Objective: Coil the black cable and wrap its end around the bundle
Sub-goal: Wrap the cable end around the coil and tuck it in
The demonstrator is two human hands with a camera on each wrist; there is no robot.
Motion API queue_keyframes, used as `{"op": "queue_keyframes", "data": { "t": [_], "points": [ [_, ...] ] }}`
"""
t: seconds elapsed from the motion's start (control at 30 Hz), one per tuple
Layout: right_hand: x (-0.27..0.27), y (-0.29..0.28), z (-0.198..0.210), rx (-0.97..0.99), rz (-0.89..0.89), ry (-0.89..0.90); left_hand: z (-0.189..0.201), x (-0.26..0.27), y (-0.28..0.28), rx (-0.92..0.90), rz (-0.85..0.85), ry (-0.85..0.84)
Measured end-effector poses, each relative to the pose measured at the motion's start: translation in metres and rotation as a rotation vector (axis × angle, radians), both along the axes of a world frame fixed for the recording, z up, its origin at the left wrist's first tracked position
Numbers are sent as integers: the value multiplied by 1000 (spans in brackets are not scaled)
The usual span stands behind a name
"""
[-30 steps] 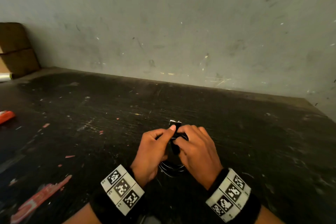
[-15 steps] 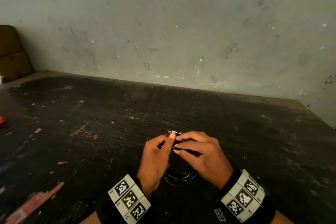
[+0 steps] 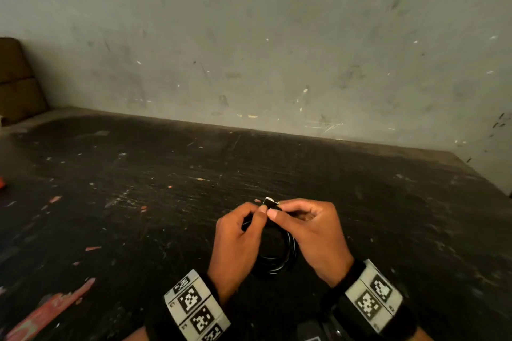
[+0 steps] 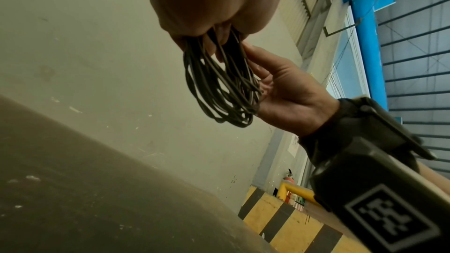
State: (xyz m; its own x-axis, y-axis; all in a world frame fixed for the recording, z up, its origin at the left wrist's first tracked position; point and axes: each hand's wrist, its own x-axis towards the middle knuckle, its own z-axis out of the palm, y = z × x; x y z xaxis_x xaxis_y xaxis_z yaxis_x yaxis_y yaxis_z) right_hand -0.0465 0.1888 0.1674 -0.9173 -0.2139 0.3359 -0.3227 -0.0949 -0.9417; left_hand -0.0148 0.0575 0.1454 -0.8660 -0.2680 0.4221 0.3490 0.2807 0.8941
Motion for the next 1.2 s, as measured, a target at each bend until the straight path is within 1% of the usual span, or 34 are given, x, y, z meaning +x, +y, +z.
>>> {"op": "queue_keyframes", "data": {
  "t": [0.1,0.2,0.43,0.53,0.73,0.83,0.87,0.9,1.0,1.07,1.1,1.17,1.2],
  "points": [
    [0,-2,1,-8,11,-60,0,3,-3,-5,3,2],
    [0,-1,2,-18,46,-117,-1,7,-6,-63,-37,10],
    [6,2,5,99,94,-65,-2,16,-14,-180,-100,19],
    [5,2,5,114,121,-81,-5,18,-17,-209,-124,23],
    [5,2,-5,238,193,-158,-8,19,-27,-475,-140,24],
    [2,5,-7,325,242,-180,-10,18,-31,-479,-176,-53],
    [2,5,-9,327,234,-182,-11,17,-32,-449,-188,-69],
    [1,4,-10,310,210,-185,-10,16,-32,-376,-201,-97],
    [-2,4,-16,195,81,-199,-10,15,-38,-81,-194,-244],
    [-7,7,-21,103,-19,-229,-13,17,-40,188,-211,-386],
    [-9,8,-23,72,-55,-246,-15,19,-41,326,-250,-445],
    [-9,7,-29,44,-77,-283,-20,22,-42,647,-323,-497],
    [-7,4,-32,38,-67,-305,-21,22,-42,817,-320,-504]
  ]
}}
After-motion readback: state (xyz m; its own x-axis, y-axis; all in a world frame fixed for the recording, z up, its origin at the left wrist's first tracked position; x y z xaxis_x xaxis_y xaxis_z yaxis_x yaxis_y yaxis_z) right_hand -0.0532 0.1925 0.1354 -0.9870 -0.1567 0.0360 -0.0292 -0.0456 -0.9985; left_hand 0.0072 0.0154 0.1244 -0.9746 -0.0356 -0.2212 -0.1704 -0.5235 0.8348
